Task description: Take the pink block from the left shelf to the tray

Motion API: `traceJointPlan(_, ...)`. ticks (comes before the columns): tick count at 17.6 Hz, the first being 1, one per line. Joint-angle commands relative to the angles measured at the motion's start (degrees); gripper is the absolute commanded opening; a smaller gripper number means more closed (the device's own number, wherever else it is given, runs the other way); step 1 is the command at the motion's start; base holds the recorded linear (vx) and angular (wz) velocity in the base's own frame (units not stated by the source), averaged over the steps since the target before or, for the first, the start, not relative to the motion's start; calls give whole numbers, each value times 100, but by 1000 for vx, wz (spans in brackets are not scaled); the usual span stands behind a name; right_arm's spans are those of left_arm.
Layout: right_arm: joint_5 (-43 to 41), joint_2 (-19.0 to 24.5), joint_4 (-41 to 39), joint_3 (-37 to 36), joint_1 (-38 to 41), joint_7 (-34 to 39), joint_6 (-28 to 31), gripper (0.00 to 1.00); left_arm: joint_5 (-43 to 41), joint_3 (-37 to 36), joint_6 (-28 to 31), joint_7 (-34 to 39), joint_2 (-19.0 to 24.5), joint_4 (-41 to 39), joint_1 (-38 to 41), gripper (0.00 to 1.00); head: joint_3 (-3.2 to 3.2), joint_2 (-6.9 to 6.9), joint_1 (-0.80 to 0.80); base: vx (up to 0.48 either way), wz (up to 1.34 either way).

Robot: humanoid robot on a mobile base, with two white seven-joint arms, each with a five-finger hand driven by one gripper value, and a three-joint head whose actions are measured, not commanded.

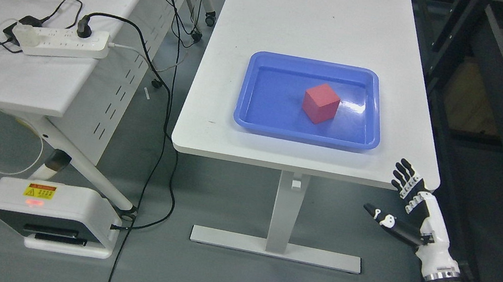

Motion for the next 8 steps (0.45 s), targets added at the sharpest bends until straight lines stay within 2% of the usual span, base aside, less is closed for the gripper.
traceJointPlan(1, 118, -100, 147, 37, -44, 139, 132, 99, 0, 0, -3, 1, 100, -100, 115, 100, 0, 0, 0, 0, 0)
traceJointPlan(8, 118, -100, 147, 37, -44, 139, 132, 99, 0, 0, -3, 1, 100, -100, 115, 100, 0, 0, 0, 0, 0)
